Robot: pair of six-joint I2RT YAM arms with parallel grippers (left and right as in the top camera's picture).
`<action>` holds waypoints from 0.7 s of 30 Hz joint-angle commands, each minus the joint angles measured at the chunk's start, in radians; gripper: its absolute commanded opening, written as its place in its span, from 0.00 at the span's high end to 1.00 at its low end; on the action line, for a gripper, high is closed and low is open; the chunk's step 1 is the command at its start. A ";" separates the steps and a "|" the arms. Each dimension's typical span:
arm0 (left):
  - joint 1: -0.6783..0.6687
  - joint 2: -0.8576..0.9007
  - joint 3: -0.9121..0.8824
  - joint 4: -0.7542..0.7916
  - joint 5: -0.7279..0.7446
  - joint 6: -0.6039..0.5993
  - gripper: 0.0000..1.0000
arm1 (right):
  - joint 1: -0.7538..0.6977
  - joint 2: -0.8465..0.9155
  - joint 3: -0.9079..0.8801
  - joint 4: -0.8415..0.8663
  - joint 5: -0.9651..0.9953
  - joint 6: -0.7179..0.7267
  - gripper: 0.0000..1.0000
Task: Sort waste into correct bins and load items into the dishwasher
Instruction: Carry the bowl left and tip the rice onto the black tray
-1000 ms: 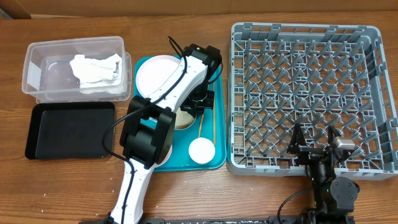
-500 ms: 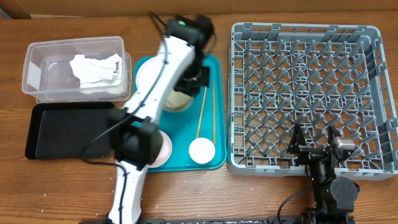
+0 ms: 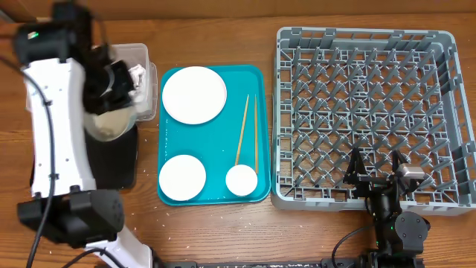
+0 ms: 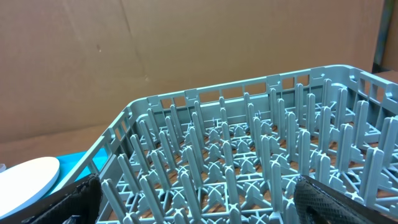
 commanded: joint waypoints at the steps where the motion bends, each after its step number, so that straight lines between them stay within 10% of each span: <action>1: 0.116 -0.026 -0.115 0.037 0.212 0.154 0.96 | -0.006 -0.008 -0.010 0.004 0.004 0.000 0.00; 21: 0.683 -0.026 -0.776 0.478 1.212 0.473 0.96 | -0.006 -0.008 -0.010 0.004 -0.007 0.042 0.00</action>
